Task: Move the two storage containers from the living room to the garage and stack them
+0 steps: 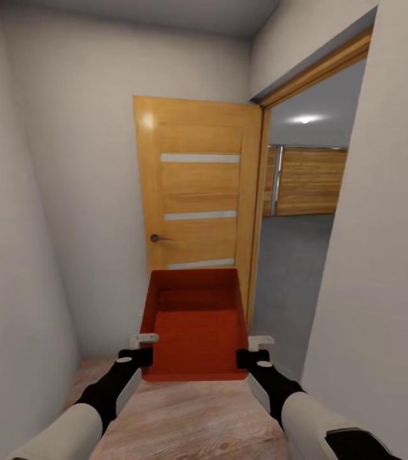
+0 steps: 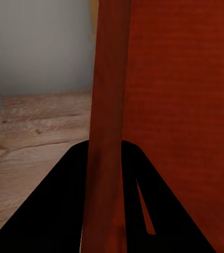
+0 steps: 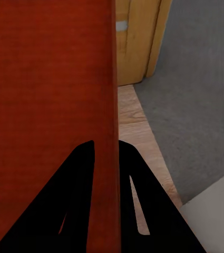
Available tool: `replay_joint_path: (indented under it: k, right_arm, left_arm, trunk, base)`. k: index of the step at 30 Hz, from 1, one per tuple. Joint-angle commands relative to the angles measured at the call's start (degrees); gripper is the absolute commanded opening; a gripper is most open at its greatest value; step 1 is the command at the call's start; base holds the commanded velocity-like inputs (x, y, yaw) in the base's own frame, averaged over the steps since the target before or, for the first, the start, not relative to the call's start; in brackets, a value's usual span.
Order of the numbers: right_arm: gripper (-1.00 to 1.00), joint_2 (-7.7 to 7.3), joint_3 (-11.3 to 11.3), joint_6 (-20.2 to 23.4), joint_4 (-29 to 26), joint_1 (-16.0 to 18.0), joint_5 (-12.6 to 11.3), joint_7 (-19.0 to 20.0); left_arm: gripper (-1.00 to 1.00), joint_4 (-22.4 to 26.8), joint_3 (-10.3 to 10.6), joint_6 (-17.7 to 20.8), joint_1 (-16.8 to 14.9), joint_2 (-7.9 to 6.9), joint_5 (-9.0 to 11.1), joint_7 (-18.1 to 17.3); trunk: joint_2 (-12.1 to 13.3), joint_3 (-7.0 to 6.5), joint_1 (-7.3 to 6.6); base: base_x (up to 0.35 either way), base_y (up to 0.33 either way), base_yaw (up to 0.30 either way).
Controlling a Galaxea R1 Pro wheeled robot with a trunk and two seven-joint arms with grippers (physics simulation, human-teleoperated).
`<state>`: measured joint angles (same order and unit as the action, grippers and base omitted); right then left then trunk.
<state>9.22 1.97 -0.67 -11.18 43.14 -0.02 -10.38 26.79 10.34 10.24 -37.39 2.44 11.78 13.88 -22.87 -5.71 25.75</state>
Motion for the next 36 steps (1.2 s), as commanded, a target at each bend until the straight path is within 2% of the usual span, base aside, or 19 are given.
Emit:
replay_joint_path:
  k: [1,21,36]
  right_arm:
    - [-1.00,-2.44,-2.1,-3.2,-0.2,0.1,0.8,-2.2]
    - [-1.00,-2.45,-2.1,-3.3,-0.2,0.1,0.9,-2.2]
    - [-1.00,-2.45,-2.1,-3.3,-0.2,0.1,0.8,-2.1]
  left_arm:
    - [-1.00,0.0,-4.5,0.4,0.0,-0.15,0.3,4.6]
    - [-1.00,0.0,-4.5,0.4,0.0,-0.15,0.3,4.6]
    - [-1.00,0.0,-4.5,0.5,0.0,-0.11,0.3,4.6]
  trunk:
    - [0.0,0.02,0.03]
    - [0.0,0.02,0.03]
    - [0.0,0.02,0.03]
  base:
    - [0.142,0.115,-0.239]
    - [0.022,0.018,-0.236]
    - [0.158,0.237,-0.027]
